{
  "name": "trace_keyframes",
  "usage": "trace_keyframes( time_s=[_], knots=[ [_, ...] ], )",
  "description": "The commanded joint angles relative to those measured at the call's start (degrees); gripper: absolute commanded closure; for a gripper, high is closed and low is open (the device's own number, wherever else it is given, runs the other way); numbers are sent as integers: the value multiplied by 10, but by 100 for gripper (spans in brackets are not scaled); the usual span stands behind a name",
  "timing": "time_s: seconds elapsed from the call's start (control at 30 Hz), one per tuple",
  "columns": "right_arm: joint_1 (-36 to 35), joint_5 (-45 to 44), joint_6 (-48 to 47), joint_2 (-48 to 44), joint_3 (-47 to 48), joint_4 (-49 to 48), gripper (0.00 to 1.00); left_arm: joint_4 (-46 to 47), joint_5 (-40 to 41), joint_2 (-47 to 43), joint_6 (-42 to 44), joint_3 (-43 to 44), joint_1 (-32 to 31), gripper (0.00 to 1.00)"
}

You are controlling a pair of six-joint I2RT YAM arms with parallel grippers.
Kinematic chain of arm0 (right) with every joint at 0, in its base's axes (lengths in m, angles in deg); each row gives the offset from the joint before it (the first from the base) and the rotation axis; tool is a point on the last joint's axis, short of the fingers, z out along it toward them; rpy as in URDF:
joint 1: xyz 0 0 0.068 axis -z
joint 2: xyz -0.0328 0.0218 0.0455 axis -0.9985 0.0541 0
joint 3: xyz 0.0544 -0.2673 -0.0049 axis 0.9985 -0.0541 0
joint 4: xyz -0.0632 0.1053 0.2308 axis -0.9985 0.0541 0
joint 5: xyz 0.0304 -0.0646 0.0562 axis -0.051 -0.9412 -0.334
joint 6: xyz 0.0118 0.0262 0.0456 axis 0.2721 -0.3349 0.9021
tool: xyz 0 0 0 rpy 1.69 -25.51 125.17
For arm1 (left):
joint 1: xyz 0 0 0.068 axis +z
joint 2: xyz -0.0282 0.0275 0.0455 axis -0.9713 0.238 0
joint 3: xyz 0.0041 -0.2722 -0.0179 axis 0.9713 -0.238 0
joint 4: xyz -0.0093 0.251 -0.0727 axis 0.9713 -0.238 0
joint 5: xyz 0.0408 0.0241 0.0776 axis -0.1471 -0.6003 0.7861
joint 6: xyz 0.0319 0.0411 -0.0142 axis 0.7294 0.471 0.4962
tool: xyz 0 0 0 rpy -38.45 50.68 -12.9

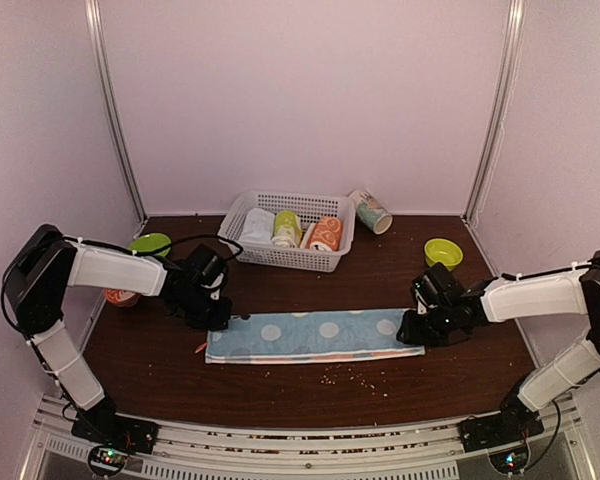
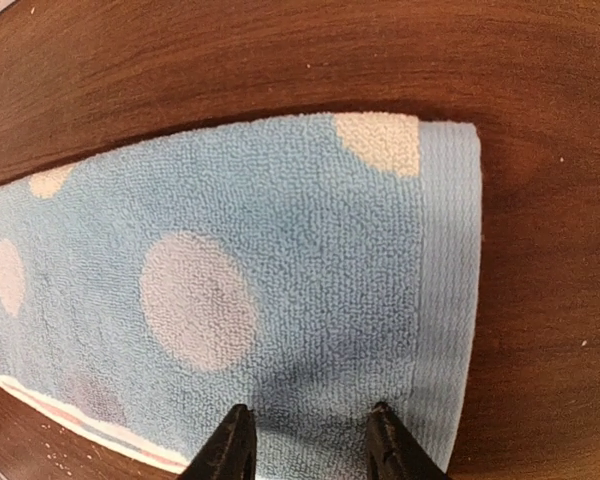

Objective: Roll the towels
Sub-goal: Smooth out the towel at the center of the board, then pick up the towel from the center of the board.

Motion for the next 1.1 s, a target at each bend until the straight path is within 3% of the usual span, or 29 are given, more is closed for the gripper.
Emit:
trace_keyframes(
  time_s=[0.0, 0.13, 0.33, 0.5, 0.77, 1.07],
  knots=[
    [-3, -16, 10, -6, -33, 58, 60, -6, 22, 39, -6, -20, 7, 100],
    [-4, -14, 11, -46, -18, 79, 54, -19, 11, 4, 5, -17, 7, 99],
    [-2, -49, 20, -103, 35, 138, 45, -43, -30, -60, 21, 6, 5, 81],
    [20, -60, 66, -138, 5, 127, 44, -36, -64, -82, 18, 2, 3, 76],
    [36, -25, 156, -118, -47, 50, 47, -8, -70, -131, -5, -32, 0, 75],
    [34, -22, 147, -40, -44, 74, 60, -18, -39, -217, -7, -53, 0, 75]
  ],
)
